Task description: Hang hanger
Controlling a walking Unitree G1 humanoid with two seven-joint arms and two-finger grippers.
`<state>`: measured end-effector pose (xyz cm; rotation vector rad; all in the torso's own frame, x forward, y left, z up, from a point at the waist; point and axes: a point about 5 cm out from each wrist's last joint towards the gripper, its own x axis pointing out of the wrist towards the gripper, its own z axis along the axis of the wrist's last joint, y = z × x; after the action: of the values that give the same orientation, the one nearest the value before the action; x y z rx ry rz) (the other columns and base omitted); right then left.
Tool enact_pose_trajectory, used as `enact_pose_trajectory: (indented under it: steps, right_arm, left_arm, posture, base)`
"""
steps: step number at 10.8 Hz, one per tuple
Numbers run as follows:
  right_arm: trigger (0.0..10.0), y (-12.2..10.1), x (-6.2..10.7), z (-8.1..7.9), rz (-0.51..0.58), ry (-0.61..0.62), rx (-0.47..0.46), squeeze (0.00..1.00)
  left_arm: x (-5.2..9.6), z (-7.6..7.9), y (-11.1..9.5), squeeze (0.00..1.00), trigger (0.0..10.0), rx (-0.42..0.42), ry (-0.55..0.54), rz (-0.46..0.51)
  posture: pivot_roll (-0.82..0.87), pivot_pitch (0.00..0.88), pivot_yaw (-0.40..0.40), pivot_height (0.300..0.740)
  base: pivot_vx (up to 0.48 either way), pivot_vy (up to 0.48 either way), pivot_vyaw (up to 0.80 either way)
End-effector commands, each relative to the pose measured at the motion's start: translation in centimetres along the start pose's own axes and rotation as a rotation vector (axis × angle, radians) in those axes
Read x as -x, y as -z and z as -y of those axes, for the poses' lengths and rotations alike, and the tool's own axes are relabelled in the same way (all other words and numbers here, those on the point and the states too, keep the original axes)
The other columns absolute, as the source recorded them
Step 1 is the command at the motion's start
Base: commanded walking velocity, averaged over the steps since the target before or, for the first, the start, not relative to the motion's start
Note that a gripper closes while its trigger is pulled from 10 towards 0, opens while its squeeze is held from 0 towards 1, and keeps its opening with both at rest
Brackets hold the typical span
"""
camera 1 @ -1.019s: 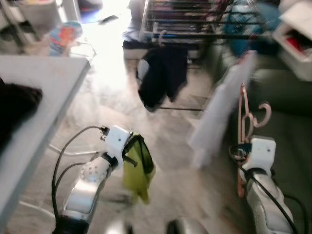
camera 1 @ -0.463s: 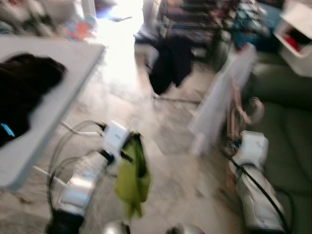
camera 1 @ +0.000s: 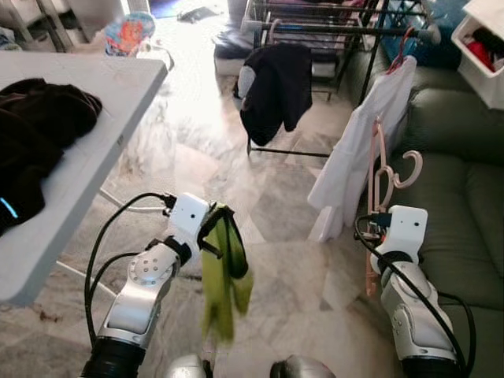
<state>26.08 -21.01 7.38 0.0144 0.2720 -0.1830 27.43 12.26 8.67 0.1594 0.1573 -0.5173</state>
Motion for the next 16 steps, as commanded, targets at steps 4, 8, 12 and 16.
enact_pose_trajectory:
  steps: [4,8,12,16]
  right_arm:
    - [10.0,-0.1,0.1,0.0,-0.002,0.005,0.002,0.00]
    - [10.0,0.0,0.3,0.0,-0.011,0.003,0.002,0.00]
    - [10.0,0.3,0.5,-0.2,-0.020,-0.001,-0.003,0.00]
    - [10.0,0.1,0.3,-0.3,-0.017,-0.006,0.000,0.00]
  left_arm:
    - [0.0,0.7,-1.5,0.00,10.0,0.030,0.112,0.063]
    - [-0.9,-0.8,-3.2,0.00,10.0,-0.162,0.147,0.100]
    - [-0.5,0.7,-3.0,0.00,10.0,-0.114,0.226,0.109]
    - [-0.8,1.0,-2.7,0.00,10.0,-0.126,0.235,0.102]
  posture:
    - [-0.06,0.076,-0.017,0.740]
    - [-0.07,0.081,-0.012,0.740]
    - [-0.07,0.084,-0.012,0.740]
    - [-0.07,0.081,-0.019,0.740]
  base:
    - [0.000,0.000,-0.40]
    - [0.000,0.000,-0.80]
    - [0.000,0.000,-0.80]
    - [0.000,0.000,-0.80]
